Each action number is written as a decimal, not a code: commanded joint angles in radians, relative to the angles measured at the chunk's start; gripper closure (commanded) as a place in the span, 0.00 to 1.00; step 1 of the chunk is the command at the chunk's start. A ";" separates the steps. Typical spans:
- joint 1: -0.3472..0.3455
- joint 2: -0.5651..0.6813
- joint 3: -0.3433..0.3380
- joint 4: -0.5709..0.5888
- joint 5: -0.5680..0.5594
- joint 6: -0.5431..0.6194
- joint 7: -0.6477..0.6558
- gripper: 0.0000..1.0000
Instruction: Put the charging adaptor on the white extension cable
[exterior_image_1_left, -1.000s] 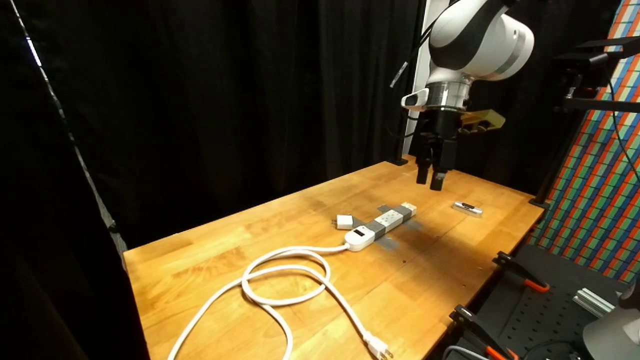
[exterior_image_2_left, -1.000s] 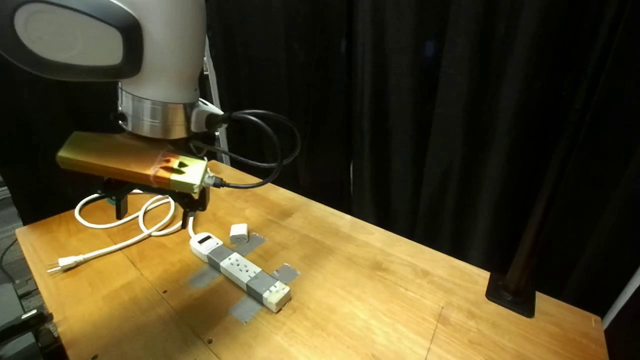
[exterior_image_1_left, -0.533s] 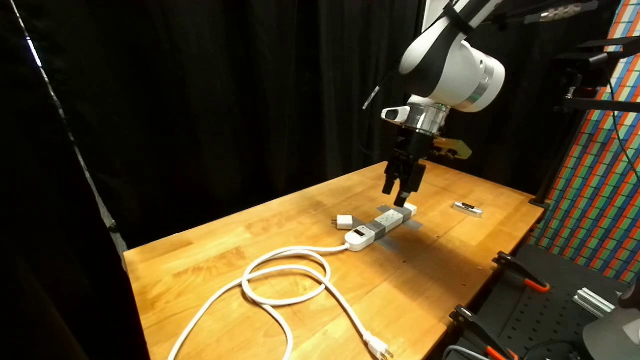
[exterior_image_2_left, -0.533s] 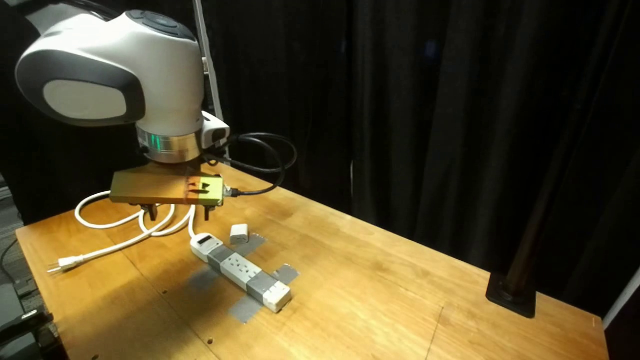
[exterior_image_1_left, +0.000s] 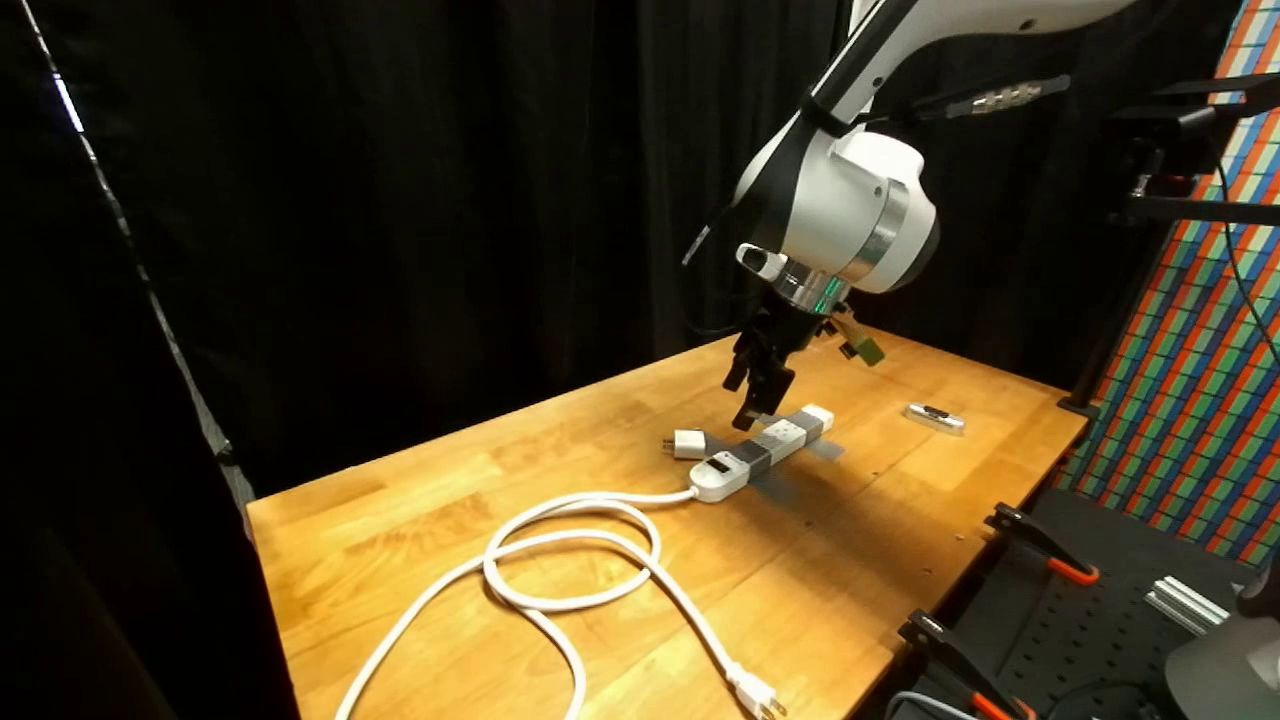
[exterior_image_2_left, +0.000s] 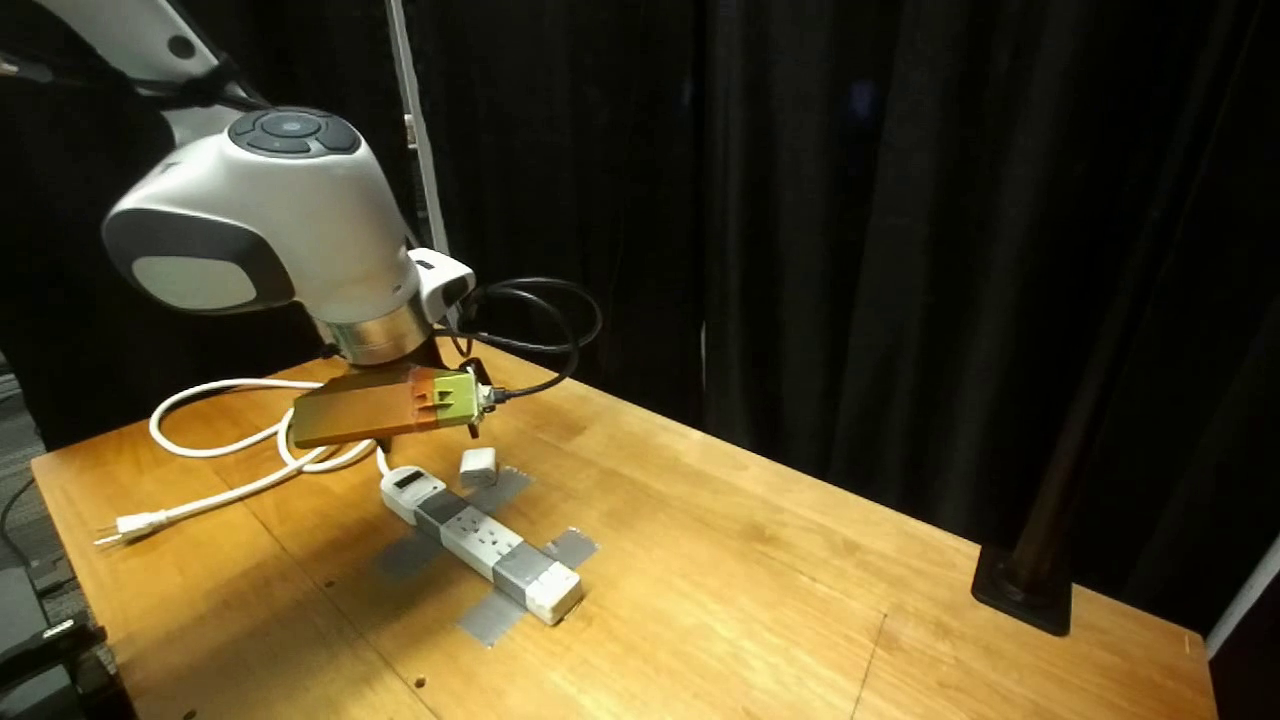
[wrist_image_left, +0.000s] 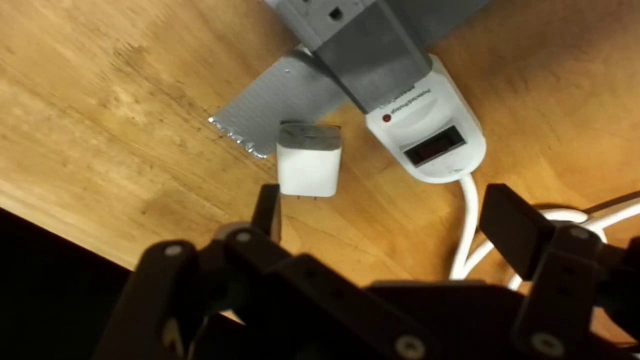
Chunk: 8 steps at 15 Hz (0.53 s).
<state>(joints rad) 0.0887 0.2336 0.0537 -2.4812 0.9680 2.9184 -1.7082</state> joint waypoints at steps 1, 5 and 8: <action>-0.039 0.100 0.052 0.109 0.130 0.030 -0.127 0.00; -0.074 0.172 0.072 0.193 0.198 0.011 -0.197 0.00; -0.099 0.220 0.076 0.240 0.219 0.005 -0.227 0.00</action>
<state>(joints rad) 0.0257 0.4030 0.1114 -2.3069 1.1407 2.9294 -1.8726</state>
